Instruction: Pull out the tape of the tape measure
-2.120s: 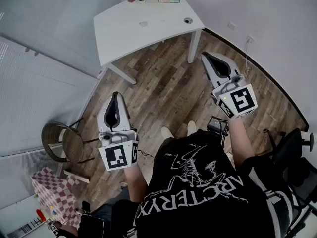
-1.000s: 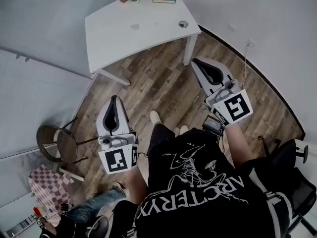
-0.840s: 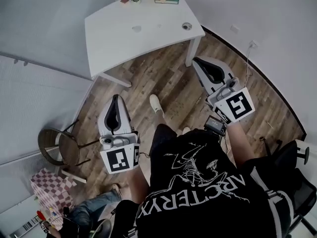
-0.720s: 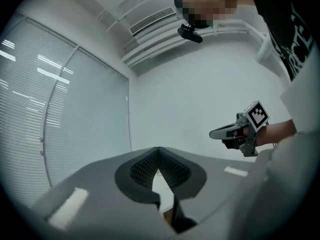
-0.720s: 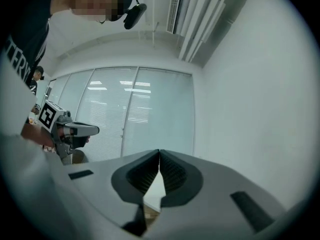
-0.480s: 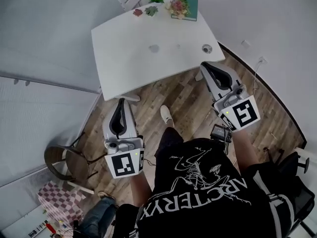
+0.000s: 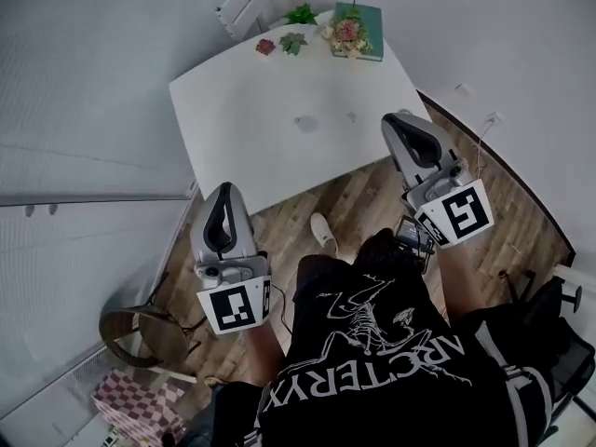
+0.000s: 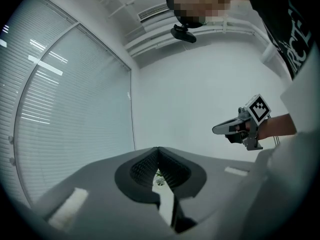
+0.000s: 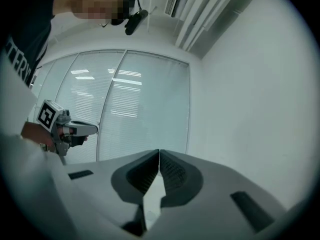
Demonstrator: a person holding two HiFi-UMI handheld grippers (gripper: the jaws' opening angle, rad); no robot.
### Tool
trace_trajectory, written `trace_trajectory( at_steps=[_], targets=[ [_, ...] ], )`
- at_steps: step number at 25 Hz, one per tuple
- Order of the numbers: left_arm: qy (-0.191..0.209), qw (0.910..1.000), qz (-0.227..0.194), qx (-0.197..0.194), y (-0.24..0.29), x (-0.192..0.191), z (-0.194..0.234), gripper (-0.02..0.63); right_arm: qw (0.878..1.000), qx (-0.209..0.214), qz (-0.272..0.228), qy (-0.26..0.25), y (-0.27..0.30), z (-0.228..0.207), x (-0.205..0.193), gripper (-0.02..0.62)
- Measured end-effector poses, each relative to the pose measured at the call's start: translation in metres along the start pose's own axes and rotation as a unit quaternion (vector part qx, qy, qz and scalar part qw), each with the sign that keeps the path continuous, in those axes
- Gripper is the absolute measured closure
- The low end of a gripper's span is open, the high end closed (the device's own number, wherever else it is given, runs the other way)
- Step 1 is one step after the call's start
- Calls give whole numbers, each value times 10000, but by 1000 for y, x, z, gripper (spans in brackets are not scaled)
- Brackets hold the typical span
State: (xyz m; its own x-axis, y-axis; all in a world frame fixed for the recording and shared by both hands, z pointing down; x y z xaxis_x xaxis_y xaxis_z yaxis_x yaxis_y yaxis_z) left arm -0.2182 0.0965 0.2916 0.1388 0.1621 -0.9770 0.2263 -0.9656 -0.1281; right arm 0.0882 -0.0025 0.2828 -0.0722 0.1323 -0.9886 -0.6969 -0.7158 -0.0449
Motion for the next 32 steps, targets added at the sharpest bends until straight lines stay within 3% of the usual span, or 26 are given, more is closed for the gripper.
trace_trajectory(
  at_steps=[5,14,20,21,23,26,32],
  targets=[
    [20,10000,64,-17,22,-5,2,594,10000,5,14,37,16,-20,-4,583],
    [163,9996,43,241,42,-2,-7,594,9988,424,-162,189,45,-39,-13,583],
    [101,9994,180,274,51,-5,-20,594,9968,677,301,282,62,-39,-47,579],
    [52,9992,246,308,48,-6,-22,594,9964,701,392,279,65,-37,-57,538],
    [-2,9986,332,405,42,-9,-24,594,9940,843,647,264,77,-32,-83,382],
    [45,9972,473,578,35,-12,-23,594,9874,1081,1099,367,97,-25,-130,292],
    [198,9929,729,915,18,-8,-23,594,9701,1521,1836,459,134,-3,-220,208]
  ],
)
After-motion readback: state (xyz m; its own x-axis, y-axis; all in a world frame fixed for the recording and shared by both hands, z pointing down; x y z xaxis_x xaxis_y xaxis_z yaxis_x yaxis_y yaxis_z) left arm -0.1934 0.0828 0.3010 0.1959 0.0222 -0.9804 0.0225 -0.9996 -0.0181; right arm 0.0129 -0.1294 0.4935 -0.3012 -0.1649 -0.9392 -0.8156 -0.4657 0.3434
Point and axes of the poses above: the fingertips, and each gripper's own axes: y forward along the fingers, z to its left, x out of its top, the point moved 10 cm from there along -y, backward along the fingers, and after that the axes turned 5 degrees about -z, right-handed, at the moved point
